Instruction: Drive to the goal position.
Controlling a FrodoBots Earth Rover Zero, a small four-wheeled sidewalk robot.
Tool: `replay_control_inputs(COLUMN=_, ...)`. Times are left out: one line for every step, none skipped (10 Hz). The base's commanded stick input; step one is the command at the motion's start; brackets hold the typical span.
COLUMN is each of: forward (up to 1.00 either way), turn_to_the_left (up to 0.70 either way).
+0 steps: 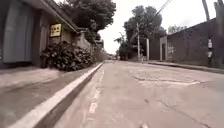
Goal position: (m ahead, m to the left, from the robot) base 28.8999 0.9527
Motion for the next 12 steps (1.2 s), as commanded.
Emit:
replay_control_inputs(forward=0.70, turn_to_the_left=0.00)
replay_control_inputs(forward=0.70, turn_to_the_left=0.00)
replay_control_inputs(forward=0.70, turn_to_the_left=0.00)
replay_control_inputs(forward=0.70, turn_to_the_left=0.00)
replay_control_inputs(forward=0.70, turn_to_the_left=0.00)
replay_control_inputs(forward=0.70, turn_to_the_left=0.00)
replay_control_inputs(forward=0.70, turn_to_the_left=0.00)
replay_control_inputs(forward=0.70, turn_to_the_left=0.00)
replay_control_inputs(forward=0.70, turn_to_the_left=0.00)
replay_control_inputs(forward=0.70, turn_to_the_left=0.00)
replay_control_inputs(forward=0.70, turn_to_the_left=-0.25)
replay_control_inputs(forward=0.70, turn_to_the_left=-0.33)
